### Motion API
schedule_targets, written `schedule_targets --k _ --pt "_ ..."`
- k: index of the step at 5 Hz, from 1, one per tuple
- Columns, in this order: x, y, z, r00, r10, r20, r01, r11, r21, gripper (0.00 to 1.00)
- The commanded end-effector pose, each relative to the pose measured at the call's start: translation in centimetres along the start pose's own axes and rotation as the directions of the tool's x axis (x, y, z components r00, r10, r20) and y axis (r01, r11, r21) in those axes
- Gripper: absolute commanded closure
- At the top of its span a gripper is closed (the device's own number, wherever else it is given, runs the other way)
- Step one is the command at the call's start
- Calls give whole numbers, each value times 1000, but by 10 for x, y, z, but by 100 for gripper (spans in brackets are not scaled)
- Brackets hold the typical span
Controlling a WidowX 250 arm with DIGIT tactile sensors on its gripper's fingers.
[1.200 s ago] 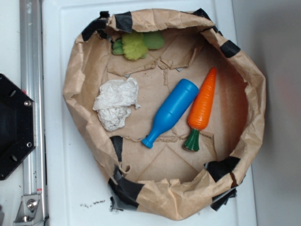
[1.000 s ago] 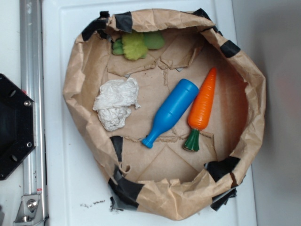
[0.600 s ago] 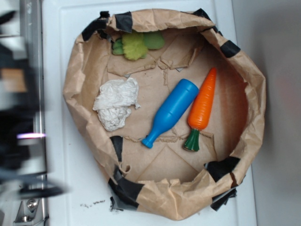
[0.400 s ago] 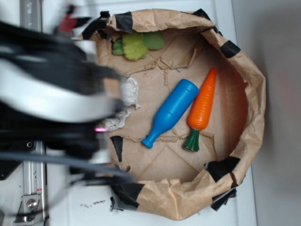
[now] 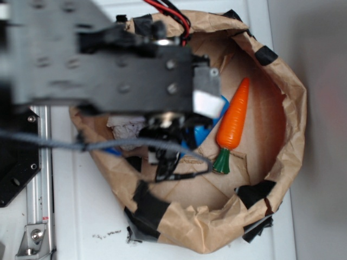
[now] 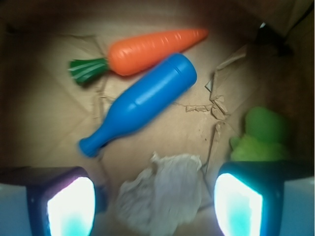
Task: Grab the white paper.
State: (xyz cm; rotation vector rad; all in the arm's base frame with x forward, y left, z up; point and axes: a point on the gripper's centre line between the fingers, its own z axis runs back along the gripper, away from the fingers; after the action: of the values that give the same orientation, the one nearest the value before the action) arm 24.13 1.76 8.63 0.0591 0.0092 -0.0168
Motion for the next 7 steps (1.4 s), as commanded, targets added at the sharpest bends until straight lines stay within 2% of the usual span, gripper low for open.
schedule_targets --k 1,2,3,4,5,6,7 --pt "-54 5 -61 986 -105 -128 104 994 -19 0" --pt "-61 0 -88 978 -149 -145 150 989 -2 27" --pt "-49 -5 -62 985 -147 -89 149 989 14 100" --pt "-35 -7 -21 992 -122 -14 123 992 25 100" --pt "-8 -7 31 987 -74 142 70 997 34 100" --pt "8 -4 83 980 -37 197 36 999 9 100" --pt "17 -7 108 978 -29 207 29 1000 4 100"
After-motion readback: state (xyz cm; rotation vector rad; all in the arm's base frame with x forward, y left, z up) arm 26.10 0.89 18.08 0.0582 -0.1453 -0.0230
